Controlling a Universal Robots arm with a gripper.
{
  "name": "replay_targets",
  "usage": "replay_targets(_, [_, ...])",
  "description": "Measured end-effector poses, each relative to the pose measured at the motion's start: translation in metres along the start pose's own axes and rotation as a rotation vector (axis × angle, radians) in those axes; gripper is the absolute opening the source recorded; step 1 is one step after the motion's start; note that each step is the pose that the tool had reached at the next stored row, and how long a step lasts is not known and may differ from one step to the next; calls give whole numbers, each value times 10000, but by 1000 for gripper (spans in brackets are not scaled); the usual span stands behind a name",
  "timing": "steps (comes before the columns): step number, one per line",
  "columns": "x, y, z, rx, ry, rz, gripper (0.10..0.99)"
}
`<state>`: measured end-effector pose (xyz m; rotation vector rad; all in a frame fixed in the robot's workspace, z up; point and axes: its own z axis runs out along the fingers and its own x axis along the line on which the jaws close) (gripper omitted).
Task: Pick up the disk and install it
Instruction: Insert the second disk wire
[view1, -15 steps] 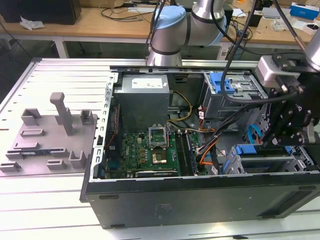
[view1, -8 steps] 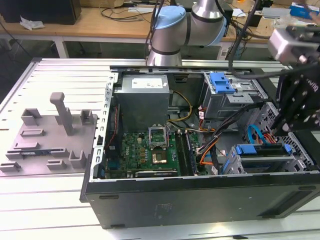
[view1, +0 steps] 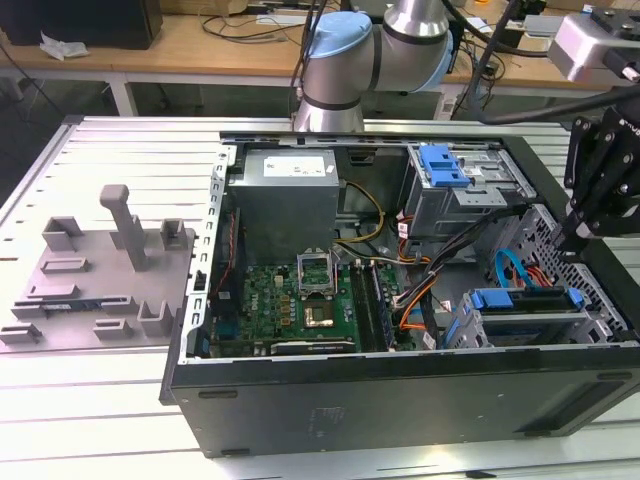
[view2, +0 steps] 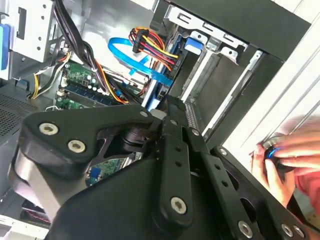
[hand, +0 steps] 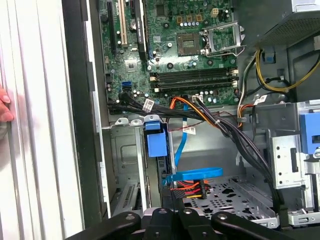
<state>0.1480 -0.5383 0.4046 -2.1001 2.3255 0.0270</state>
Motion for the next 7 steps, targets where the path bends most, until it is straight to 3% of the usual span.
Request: replay_targets(7, [0,1,0,0,0,0,106])
